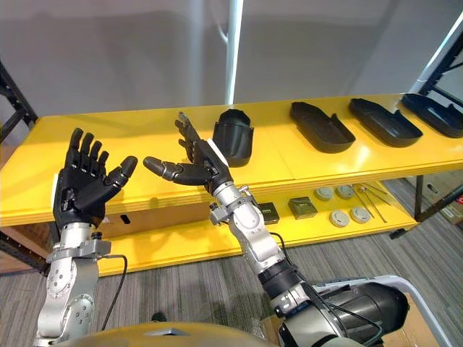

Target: Walk over and take three plastic housings, then place them on the shelf

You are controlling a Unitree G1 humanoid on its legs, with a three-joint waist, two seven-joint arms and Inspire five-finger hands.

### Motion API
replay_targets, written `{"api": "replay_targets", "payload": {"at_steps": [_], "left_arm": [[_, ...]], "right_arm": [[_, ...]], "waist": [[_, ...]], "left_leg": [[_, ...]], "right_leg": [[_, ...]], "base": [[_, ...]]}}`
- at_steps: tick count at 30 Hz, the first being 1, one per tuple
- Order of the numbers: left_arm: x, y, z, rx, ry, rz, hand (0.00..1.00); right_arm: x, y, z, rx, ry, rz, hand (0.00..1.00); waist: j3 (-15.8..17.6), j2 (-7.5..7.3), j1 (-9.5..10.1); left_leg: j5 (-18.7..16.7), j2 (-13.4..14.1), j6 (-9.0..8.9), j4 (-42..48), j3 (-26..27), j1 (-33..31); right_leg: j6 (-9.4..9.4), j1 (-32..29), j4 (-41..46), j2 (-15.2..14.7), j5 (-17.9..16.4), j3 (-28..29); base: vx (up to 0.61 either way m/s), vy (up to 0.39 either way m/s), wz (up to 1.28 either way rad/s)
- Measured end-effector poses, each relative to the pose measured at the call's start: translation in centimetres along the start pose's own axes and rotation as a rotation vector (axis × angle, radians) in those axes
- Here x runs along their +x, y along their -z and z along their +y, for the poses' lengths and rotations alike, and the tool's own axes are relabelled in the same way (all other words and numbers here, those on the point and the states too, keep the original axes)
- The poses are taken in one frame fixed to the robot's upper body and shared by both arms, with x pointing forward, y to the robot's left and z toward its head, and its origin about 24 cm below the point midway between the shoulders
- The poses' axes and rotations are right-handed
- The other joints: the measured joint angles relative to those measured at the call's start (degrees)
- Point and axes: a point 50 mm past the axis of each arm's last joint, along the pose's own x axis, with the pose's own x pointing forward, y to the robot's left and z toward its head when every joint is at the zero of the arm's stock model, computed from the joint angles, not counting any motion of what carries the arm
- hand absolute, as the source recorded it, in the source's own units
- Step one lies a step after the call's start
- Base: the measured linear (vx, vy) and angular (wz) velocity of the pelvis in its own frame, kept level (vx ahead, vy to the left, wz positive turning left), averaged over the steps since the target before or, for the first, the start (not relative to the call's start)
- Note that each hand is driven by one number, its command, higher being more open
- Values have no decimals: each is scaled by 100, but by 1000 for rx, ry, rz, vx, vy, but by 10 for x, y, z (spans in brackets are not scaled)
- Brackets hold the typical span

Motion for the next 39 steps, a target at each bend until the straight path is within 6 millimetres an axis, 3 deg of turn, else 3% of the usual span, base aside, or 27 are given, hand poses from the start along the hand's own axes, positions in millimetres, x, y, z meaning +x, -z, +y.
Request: {"api": "replay_targets", "payload": {"at_steps": [5, 11, 22, 39], "left_arm": [[-12, 17, -5, -83, 44, 85, 100], [-13, 24, -19, -137, 110, 111, 100], [-13, 28, -31, -164, 153, 127, 100], [-8, 30, -37, -218, 170, 132, 100]], "right_arm": [[21, 13, -13, -49, 178, 109, 100], [42, 18, -12, -97, 296, 173, 100], [38, 22, -33, -191, 586, 226, 100], [38, 22, -38, -235, 633, 243, 100]], "waist": [[63, 100, 265], [156, 150, 316], [329, 217, 298], [441, 263, 276]], "left_leg": [[31, -16, 5, 0, -188, -16], [35, -31, 5, 0, -281, -31], [71, -13, 46, 1, -211, -90], [72, 6, 46, 1, -106, -81]], "right_leg": [[-19, 118, -8, 9, -6, -199], [-20, 175, -5, 7, -21, -306], [-32, 67, 48, 1, -23, -232], [-36, -26, 100, -8, -24, -132]], "base": [[36, 9, 19], [22, 10, 7], [26, 15, -3], [14, 5, -3]]}}
